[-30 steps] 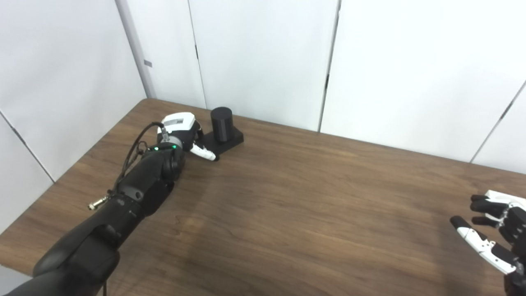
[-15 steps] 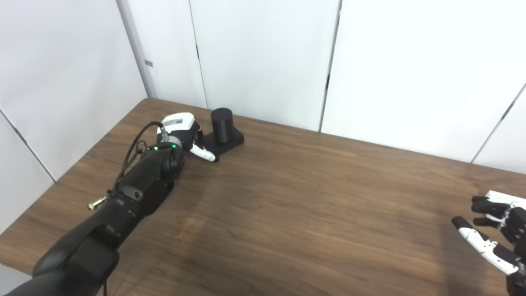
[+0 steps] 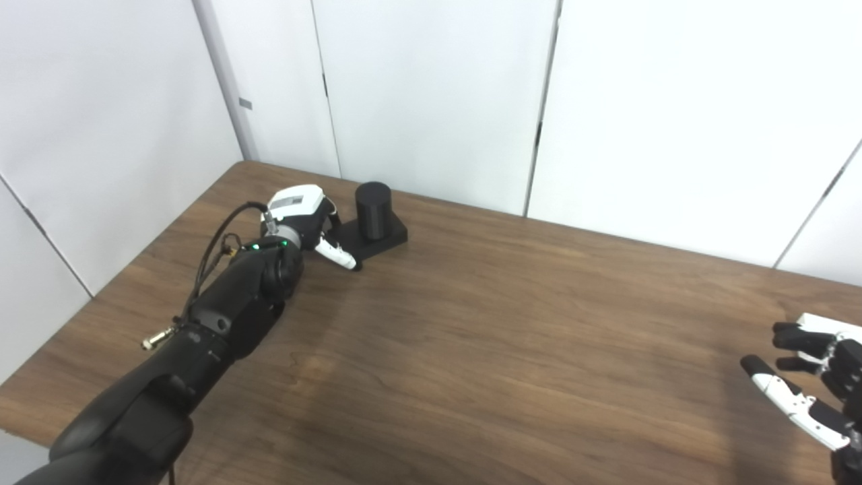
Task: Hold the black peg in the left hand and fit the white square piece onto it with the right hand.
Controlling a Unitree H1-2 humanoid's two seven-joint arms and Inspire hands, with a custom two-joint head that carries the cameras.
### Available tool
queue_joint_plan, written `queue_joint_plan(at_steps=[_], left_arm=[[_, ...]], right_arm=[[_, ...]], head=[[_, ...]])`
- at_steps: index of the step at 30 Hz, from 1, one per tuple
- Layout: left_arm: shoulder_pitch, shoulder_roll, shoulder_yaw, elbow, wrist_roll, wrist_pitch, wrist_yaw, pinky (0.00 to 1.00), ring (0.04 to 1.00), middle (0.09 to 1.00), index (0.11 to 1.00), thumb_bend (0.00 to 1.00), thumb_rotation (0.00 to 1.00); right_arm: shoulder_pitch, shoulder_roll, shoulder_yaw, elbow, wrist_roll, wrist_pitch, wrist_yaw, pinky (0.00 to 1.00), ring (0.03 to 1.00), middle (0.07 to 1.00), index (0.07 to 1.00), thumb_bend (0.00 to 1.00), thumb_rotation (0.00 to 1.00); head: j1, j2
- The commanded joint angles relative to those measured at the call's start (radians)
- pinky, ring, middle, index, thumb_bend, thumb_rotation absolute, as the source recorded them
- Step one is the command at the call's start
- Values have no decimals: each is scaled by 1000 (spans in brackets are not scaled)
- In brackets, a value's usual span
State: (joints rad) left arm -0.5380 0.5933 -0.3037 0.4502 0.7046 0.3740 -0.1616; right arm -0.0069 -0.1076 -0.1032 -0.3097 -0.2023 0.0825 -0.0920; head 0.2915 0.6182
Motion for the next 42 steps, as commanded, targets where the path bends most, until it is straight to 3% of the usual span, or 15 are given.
queue_joint_plan(at_steps=[1, 19, 28, 42], left_arm=[[-7, -3, -9, -23, 0, -21, -3, 990, 947, 856, 484, 524, 60], [33, -43, -30, -140, -18, -107, -30, 999, 946, 882, 483, 524, 56], [69, -66, -63, -230, -28, -201, -53, 980, 936, 852, 481, 524, 54], [107, -85, -124, -374, -28, -288, -150, 954, 951, 874, 483, 524, 60]], right_arm=[[-30, -1, -3, -40, 4, -27, -5, 509, 623, 633, 490, 492, 115], [-30, 6, -3, -47, 5, -9, 0, 543, 653, 644, 490, 492, 116], [-32, 9, -1, -43, -8, -12, -5, 512, 631, 643, 490, 493, 117], [-36, 12, -3, 23, -12, -81, -20, 544, 638, 644, 491, 494, 118]], head=[[1, 1], [-8, 2], [-27, 7], [-108, 23]])
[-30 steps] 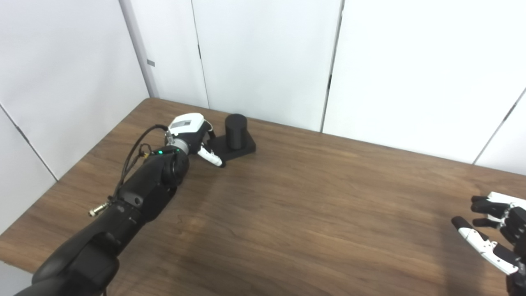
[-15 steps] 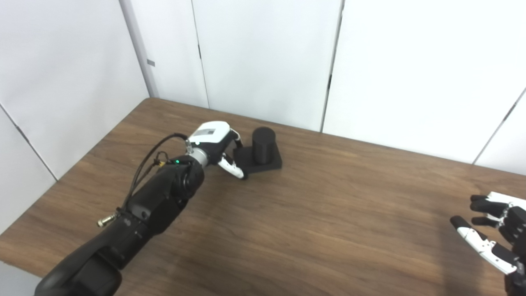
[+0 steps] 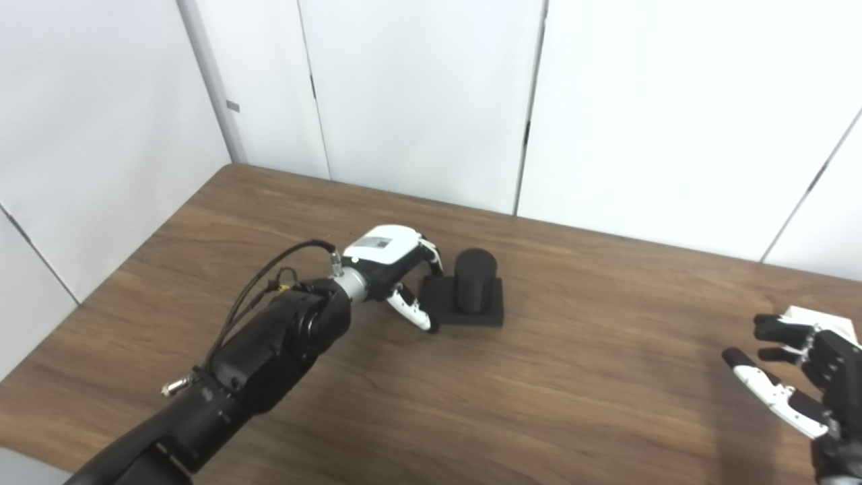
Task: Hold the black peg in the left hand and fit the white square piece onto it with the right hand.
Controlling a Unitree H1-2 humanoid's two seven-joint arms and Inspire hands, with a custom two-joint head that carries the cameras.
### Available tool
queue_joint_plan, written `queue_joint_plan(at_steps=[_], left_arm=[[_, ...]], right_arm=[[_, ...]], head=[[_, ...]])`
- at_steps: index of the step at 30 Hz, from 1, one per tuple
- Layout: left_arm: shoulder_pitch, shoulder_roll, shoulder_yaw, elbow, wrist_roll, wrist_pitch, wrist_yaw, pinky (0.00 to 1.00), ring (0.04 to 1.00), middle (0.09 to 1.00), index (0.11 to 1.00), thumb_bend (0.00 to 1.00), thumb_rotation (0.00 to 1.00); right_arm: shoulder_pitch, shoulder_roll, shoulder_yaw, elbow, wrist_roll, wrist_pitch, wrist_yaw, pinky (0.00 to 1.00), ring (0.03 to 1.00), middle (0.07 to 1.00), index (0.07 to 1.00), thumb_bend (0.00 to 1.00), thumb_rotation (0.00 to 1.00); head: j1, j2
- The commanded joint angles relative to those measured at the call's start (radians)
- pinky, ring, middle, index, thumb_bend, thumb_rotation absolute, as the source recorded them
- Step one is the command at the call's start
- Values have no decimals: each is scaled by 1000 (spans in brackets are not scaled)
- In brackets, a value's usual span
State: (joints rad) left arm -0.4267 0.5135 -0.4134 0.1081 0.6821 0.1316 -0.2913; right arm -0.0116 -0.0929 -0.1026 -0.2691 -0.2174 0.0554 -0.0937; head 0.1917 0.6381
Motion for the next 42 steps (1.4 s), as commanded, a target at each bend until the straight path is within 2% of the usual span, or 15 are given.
queue_joint_plan(at_steps=[1, 14, 19, 24, 35, 42], left_arm=[[-2, -5, -19, -40, -8, -54, -28, 953, 954, 877, 483, 524, 60], [32, -35, -91, -106, -1, -146, -119, 930, 938, 870, 484, 525, 63], [37, -47, -122, -124, 7, -152, -153, 954, 942, 868, 484, 525, 63], [40, -56, -163, -130, 34, -185, -169, 925, 922, 864, 484, 524, 67], [51, -48, -211, -83, 71, -260, -165, 899, 905, 853, 485, 524, 65], [43, -33, -219, -68, 97, -272, -164, 900, 899, 852, 486, 524, 63]], right_arm=[[-32, -2, -3, -13, 0, -59, -20, 547, 639, 645, 491, 494, 118], [-32, -2, 10, 29, -44, -130, -48, 534, 619, 634, 493, 496, 124], [-35, 6, 12, 25, -50, -118, -51, 531, 615, 631, 493, 496, 124], [-39, 11, 14, 21, -56, -111, -52, 554, 638, 638, 494, 496, 127], [-43, 32, 22, 14, -75, -103, -58, 540, 628, 636, 494, 496, 130], [-44, 4, 16, -39, -73, -70, -29, 507, 615, 647, 495, 496, 131]], head=[[-15, 5], [-124, 38], [-158, 47], [-184, 55], [-336, 66], [-405, 55]])
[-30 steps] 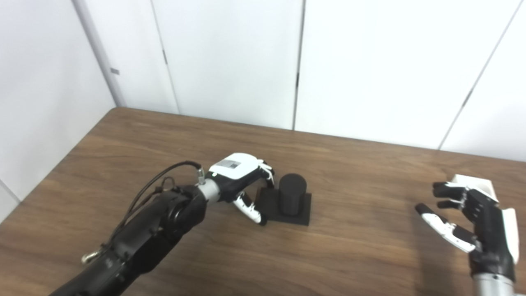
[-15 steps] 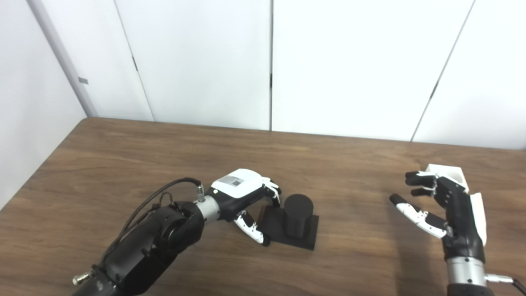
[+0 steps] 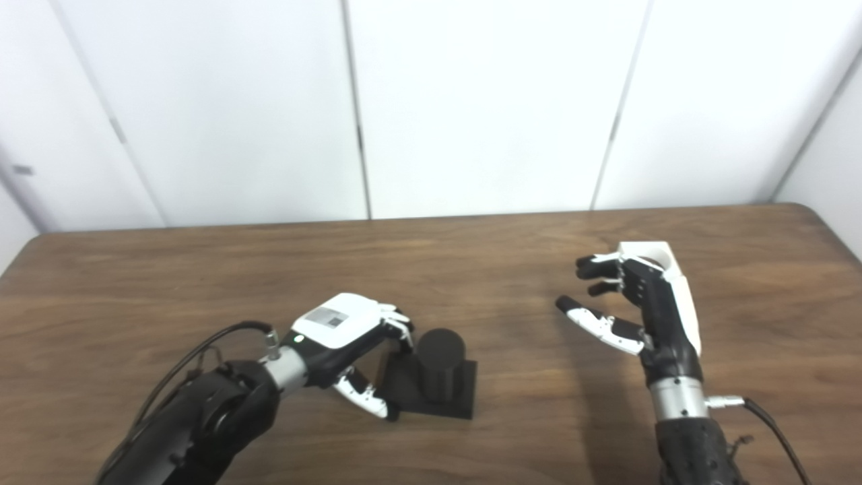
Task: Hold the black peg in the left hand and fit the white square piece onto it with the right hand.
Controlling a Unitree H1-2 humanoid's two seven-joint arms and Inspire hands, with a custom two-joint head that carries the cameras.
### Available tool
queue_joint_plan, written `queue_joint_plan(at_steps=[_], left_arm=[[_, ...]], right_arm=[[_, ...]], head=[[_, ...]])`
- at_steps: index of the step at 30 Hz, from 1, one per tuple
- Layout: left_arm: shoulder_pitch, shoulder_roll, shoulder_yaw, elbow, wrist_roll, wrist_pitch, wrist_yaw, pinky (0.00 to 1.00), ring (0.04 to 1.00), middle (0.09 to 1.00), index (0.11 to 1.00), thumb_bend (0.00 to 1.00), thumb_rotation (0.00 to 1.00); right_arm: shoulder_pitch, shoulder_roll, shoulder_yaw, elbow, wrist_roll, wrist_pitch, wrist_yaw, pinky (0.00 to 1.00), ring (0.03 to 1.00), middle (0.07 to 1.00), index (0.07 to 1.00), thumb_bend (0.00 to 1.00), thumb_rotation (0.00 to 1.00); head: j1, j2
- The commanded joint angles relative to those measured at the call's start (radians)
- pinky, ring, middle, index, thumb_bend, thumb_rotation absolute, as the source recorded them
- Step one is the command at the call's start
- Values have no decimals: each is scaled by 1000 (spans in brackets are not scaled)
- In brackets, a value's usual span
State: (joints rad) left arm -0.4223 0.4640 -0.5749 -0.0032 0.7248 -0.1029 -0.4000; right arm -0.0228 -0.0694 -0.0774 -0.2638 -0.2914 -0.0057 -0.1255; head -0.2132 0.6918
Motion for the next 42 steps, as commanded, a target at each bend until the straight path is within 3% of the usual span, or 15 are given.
queue_joint_plan(at_steps=[1, 7, 12, 17, 20, 22, 25, 31, 42], left_arm=[[38, 18, -57, 47, 56, -41, -54, 898, 897, 852, 486, 524, 63], [42, 29, -46, 77, 49, -77, -30, 867, 891, 850, 486, 524, 64], [55, 35, -44, 90, 66, -97, -1, 846, 883, 856, 488, 524, 64], [65, 45, -38, 81, 66, -88, -4, 865, 895, 855, 489, 524, 64], [70, 50, -30, 87, 63, -100, 12, 859, 891, 851, 489, 523, 62], [73, 54, -27, 89, 65, -108, 23, 846, 884, 846, 488, 523, 61], [79, 60, -24, 87, 63, -112, 27, 844, 880, 841, 488, 523, 61], [86, 71, -16, 83, 67, -123, 33, 841, 877, 839, 489, 523, 61], [93, 76, -12, 82, 65, -130, 45, 842, 880, 838, 489, 523, 62]], right_arm=[[-34, -29, -10, -57, 1, 2, 12, 503, 612, 648, 495, 496, 131], [-101, -204, -30, -142, -12, 134, 147, 458, 582, 665, 496, 500, 132], [-158, -316, -55, -124, -6, 160, 185, 426, 546, 633, 495, 500, 129], [-205, -400, -62, -92, -46, 246, 225, 470, 579, 660, 495, 503, 124], [-237, -465, -41, -56, -86, 277, 271, 500, 621, 702, 496, 507, 126], [-263, -523, -13, -34, -117, 310, 324, 555, 696, 770, 704, 648, 69], [-311, -594, 25, 9, -141, 324, 384, 633, 782, 838, 793, 696, 68], [-431, -687, 104, 136, -176, 321, 484, 770, 887, 907, 842, 724, 68], [-590, -763, 228, 274, -209, 378, 688, 796, 973, 991, 925, 841, 148]], head=[[-14, -3], [-94, -34], [-146, -62], [-205, -98], [-227, -112], [-236, -116], [-247, -124], [-252, -126], [-246, -120]])
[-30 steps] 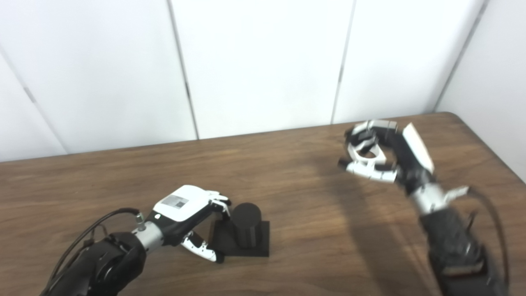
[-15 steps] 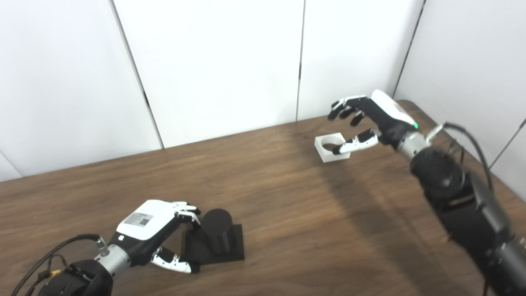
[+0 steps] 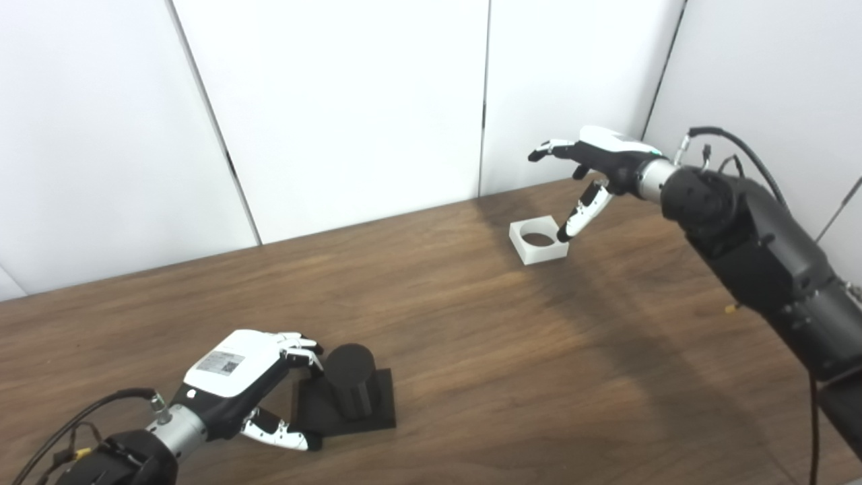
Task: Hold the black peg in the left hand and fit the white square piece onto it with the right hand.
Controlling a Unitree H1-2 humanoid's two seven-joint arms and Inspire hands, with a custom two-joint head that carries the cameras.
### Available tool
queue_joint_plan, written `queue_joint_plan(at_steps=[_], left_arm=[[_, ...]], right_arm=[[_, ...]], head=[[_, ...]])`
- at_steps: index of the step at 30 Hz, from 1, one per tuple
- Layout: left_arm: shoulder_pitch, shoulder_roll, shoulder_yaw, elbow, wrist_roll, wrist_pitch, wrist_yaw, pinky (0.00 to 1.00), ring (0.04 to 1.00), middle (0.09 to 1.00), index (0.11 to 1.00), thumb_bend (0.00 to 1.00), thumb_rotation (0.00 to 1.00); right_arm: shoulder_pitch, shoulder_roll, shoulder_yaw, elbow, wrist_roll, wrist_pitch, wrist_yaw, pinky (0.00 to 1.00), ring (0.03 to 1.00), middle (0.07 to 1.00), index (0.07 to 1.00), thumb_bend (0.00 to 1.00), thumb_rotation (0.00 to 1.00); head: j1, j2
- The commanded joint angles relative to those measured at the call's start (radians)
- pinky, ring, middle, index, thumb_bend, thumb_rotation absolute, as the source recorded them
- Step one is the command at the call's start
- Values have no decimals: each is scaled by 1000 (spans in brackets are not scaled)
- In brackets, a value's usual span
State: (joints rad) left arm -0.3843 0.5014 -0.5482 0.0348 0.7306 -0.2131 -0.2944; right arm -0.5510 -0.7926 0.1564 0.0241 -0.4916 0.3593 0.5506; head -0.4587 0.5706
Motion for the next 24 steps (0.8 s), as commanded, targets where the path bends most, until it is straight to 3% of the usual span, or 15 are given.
queue_joint_plan(at_steps=[1, 6, 24], left_arm=[[56, 38, -38, 43, 57, -18, -62, 843, 881, 838, 489, 523, 62], [59, 39, -39, 41, 52, -19, -58, 843, 884, 839, 488, 523, 62], [80, 44, -30, 4, 46, 1, -77, 833, 873, 833, 488, 524, 61]], right_arm=[[-76, -43, 14, -1, -24, 21, 31, 796, 975, 995, 931, 854, 157], [-118, -41, 73, 66, -70, 29, 72, 780, 978, 1000, 950, 897, 180], [-197, 32, 175, 251, -121, 24, 79, 745, 937, 994, 943, 920, 211]], head=[[1, 1], [4, 1], [28, 11]])
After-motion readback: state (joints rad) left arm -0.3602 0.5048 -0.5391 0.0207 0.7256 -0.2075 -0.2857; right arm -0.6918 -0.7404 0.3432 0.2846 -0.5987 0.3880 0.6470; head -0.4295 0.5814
